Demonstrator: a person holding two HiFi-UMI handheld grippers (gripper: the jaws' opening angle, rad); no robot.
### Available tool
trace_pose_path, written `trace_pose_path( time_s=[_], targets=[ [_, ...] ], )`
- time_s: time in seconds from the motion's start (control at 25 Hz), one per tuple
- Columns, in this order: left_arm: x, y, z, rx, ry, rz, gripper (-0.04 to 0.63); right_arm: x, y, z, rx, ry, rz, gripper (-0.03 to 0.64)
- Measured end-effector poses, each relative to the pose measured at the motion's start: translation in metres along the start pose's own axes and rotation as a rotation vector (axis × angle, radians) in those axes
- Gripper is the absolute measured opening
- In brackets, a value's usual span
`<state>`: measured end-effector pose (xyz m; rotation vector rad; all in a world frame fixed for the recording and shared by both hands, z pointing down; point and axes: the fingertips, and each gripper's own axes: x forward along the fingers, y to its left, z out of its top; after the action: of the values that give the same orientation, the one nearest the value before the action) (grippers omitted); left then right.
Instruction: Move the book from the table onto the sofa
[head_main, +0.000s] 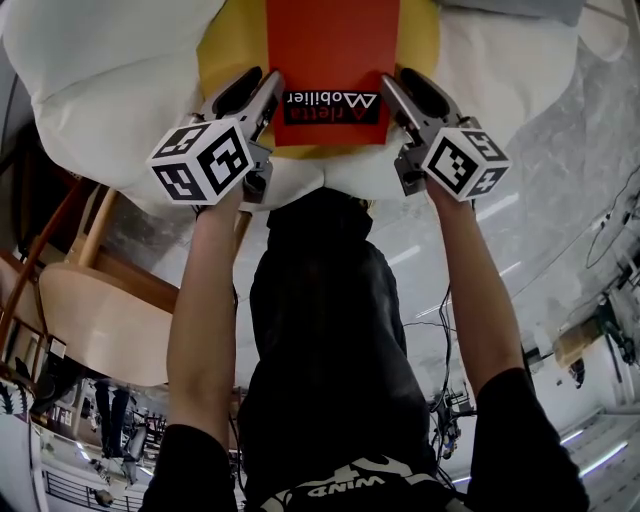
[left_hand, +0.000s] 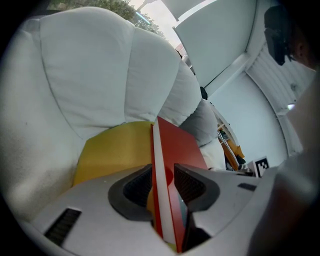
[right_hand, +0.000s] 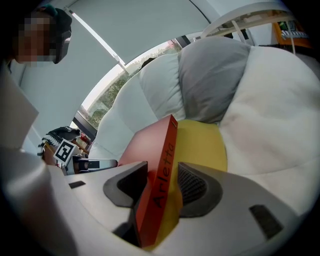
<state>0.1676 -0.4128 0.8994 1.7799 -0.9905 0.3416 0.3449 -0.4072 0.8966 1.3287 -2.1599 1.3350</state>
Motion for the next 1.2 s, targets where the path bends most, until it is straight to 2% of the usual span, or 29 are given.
trace_pose_path(
  time_s=[0.12, 0.32, 0.48, 0.72, 0.88, 1.2],
  targets=[
    [-0.006, -0.005, 0.005, -0.016, -0.012, -0.006, 0.141, -0.007, -0.002, 0.008, -0.015, -0.011, -0.037, 0.128],
    [-0.018, -0.027, 0.015, -0.015, -0.011, -0.025, 0.127, -0.019, 0.013, 0.022, -0.026, -0.009, -0.045, 0.086],
    [-0.031, -0.049, 0.026, -0.005, -0.001, -0.027, 0.080, -0.028, 0.035, 0.035, -0.045, 0.011, -0.046, 0.041],
    [-0.060, -0.090, 0.041, -0.040, -0.007, -0.050, 0.009, -0.050, 0.082, 0.052, -0.051, 0.031, -0.033, 0.009],
    [-0.088, -0.121, 0.047, -0.071, -0.002, -0.067, 0.009, -0.071, 0.122, 0.059, -0.044, 0.046, 0.001, 0.006],
    [-0.155, -0.175, 0.060, -0.073, -0.009, -0.082, 0.009, -0.122, 0.192, 0.079, -0.053, 0.055, 0.046, 0.003]
  ],
)
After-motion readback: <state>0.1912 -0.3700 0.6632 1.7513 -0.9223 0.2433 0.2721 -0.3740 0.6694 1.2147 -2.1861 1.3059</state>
